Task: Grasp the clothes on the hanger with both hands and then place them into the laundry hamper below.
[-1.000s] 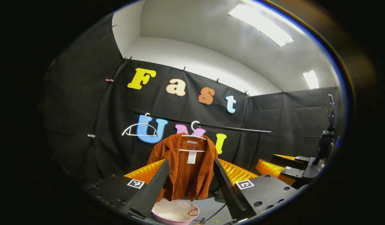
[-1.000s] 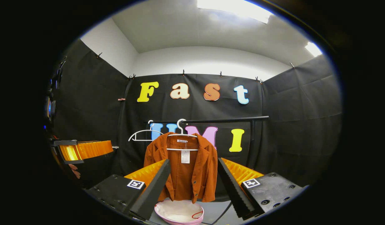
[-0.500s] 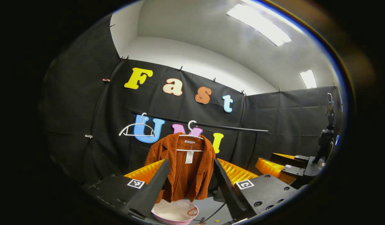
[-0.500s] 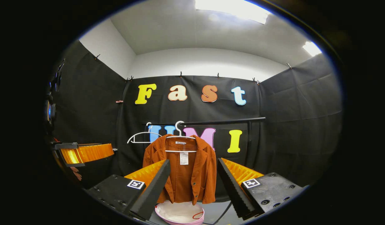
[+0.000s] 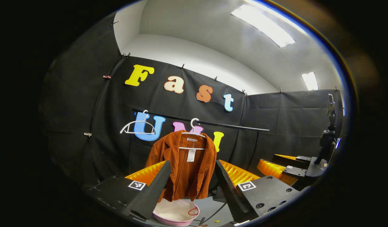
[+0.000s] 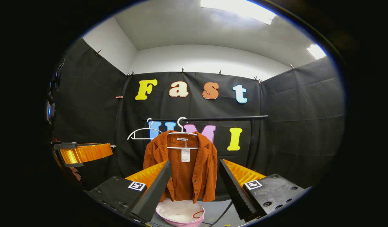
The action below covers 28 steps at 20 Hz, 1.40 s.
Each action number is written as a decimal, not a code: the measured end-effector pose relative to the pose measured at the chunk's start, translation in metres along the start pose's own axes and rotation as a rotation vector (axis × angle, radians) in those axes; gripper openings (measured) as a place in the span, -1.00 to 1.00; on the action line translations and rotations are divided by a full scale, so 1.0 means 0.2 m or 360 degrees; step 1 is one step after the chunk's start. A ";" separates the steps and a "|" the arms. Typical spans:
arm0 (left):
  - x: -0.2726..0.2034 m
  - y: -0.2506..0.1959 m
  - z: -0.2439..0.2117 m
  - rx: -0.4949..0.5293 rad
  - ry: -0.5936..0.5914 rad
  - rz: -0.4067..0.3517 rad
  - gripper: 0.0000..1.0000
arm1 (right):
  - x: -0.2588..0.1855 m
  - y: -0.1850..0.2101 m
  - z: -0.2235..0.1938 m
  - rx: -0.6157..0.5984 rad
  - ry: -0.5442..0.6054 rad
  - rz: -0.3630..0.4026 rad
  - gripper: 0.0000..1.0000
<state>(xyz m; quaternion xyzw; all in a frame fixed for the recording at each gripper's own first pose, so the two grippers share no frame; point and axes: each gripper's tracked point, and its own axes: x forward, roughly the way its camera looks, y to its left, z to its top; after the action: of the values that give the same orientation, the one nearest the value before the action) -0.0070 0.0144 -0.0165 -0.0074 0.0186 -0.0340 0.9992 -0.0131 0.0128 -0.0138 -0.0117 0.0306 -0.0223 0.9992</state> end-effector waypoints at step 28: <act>0.88 0.33 -0.30 -0.0033 0.0119 0.0157 0.81 | 1.09 -0.01 -0.45 -0.0008 0.0074 0.0215 0.96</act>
<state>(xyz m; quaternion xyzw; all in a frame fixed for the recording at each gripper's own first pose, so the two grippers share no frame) 0.1708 0.0678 -0.0845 -0.0154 0.0566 0.0153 0.9982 0.1988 -0.0010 -0.1159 -0.0117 0.0546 0.0449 0.9974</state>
